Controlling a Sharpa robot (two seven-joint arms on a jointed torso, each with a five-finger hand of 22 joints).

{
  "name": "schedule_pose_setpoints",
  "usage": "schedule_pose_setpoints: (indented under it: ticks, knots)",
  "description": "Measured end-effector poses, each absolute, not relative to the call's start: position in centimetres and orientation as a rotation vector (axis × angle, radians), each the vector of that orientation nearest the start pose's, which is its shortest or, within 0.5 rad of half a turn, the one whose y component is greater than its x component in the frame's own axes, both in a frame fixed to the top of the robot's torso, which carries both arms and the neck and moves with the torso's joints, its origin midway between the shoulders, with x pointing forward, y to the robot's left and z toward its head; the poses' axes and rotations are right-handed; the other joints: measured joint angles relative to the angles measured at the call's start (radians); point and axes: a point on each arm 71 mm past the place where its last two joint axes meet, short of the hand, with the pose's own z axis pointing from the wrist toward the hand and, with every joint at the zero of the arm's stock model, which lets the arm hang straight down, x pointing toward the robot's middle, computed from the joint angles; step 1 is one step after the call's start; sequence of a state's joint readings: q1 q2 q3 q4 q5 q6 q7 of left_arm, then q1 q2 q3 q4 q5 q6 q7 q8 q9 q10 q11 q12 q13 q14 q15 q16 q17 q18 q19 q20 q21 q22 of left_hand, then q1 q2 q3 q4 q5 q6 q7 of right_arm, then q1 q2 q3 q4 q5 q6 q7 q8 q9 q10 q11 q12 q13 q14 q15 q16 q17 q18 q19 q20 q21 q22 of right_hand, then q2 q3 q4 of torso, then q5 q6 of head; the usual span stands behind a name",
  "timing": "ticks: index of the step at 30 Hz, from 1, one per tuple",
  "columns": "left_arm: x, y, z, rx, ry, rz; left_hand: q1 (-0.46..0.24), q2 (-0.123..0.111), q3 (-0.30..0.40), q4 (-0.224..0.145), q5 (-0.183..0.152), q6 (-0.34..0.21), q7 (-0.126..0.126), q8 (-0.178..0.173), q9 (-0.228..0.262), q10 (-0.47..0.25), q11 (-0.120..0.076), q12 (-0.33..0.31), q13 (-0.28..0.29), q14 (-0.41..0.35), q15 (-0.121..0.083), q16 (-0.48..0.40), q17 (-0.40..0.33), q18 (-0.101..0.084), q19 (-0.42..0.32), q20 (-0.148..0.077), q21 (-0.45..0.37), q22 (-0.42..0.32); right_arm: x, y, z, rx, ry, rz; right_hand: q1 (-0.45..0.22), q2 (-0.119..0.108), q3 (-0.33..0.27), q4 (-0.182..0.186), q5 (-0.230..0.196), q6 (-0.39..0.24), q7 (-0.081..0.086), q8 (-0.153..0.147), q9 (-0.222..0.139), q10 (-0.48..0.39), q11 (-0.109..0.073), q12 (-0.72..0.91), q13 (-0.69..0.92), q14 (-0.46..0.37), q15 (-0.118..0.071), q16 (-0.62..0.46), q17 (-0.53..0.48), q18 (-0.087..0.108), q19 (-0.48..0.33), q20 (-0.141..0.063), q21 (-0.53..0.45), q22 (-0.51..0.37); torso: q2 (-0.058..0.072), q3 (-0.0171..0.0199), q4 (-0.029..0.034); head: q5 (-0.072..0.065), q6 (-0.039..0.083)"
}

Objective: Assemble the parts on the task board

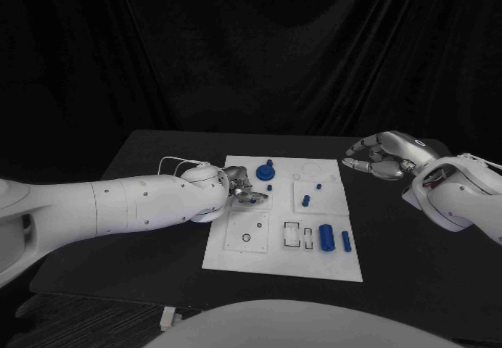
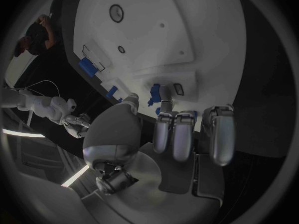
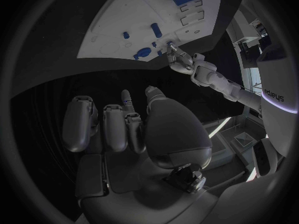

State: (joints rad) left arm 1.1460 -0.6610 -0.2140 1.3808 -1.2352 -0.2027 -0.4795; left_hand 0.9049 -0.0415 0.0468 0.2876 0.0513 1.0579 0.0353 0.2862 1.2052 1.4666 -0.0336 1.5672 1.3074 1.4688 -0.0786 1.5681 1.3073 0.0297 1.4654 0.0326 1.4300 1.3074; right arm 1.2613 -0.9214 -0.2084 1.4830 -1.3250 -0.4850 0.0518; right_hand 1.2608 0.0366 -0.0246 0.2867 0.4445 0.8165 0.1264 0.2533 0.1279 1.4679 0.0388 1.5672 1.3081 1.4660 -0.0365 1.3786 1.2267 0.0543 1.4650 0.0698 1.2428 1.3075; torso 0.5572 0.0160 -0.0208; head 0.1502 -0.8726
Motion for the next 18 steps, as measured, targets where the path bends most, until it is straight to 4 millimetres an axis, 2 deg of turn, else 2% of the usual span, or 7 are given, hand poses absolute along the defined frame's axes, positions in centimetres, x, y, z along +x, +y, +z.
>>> schedule_pose_setpoints:
  ticks: [4,8,10,14,18]
  knots:
    - [46.90,17.50,-29.87,-0.123,2.148,-0.335,-0.002,0.009,-0.032,0.002,0.000,-0.004,-0.008,0.050,0.064,0.000,0.000,0.000,0.000,0.000,0.000,0.000,0.000,0.000,0.000,0.000,0.000,0.000,47.81,-25.20,-20.40,-0.095,1.603,0.662,0.000,0.000,0.000,0.000,0.000,0.000,0.000,0.000,0.000,0.000,0.000,0.000,0.000,0.000,0.000,0.000,0.000,0.000,0.000,0.000,0.000,0.000,0.000,-0.0001,0.0000,0.001,0.000]
    - [46.94,17.46,-29.88,-0.121,2.147,-0.338,0.024,0.042,-0.034,-0.001,0.004,0.002,-0.016,0.073,0.092,0.000,-0.005,0.000,0.000,-0.004,-0.004,0.000,0.000,0.000,0.000,0.000,0.000,0.000,47.81,-25.21,-20.41,-0.095,1.603,0.661,0.000,0.000,0.000,0.000,0.000,0.000,0.000,0.000,-0.001,0.000,0.000,0.000,0.000,0.000,0.000,0.000,0.000,0.000,0.000,0.000,0.000,0.000,0.000,-0.0002,-0.0003,0.001,0.000]
    - [46.95,17.41,-29.88,-0.119,2.147,-0.342,0.036,0.053,-0.034,-0.001,0.014,0.003,-0.018,0.074,0.096,0.001,-0.006,0.000,0.000,-0.004,-0.004,0.000,0.000,0.000,0.000,0.000,0.000,0.000,47.81,-25.21,-20.41,-0.095,1.603,0.661,0.000,0.000,0.000,0.000,0.000,0.000,0.000,0.000,-0.001,0.000,0.000,0.000,0.000,0.000,0.000,0.000,0.000,0.000,0.000,0.000,0.000,0.000,0.000,-0.0002,-0.0003,0.001,0.000]
    - [46.96,17.27,-29.87,-0.114,2.145,-0.350,0.068,0.056,-0.034,-0.007,0.052,0.007,-0.021,0.074,0.097,-0.002,-0.009,0.000,0.000,-0.004,-0.004,0.000,0.000,0.000,0.000,0.000,0.000,0.000,47.82,-25.19,-20.41,-0.095,1.603,0.662,0.000,0.000,0.000,0.000,0.001,0.000,0.000,0.000,-0.001,0.000,0.000,0.000,0.000,0.000,0.000,0.000,0.000,0.000,0.000,0.000,0.000,0.000,0.000,-0.0002,-0.0002,-0.001,0.000]
    - [46.98,17.22,-29.87,-0.111,2.145,-0.354,0.074,0.063,-0.036,-0.008,0.066,0.011,-0.025,0.074,0.097,-0.002,-0.010,0.000,0.000,0.000,-0.007,0.000,0.000,0.000,0.004,-0.004,0.000,0.000,47.82,-25.17,-20.42,-0.095,1.604,0.662,0.000,0.000,0.000,0.000,0.004,0.000,0.000,0.000,-0.001,0.000,0.000,0.000,0.000,0.000,0.000,0.000,0.000,0.000,0.000,0.000,0.000,0.000,0.000,-0.0002,-0.0002,-0.001,0.000]
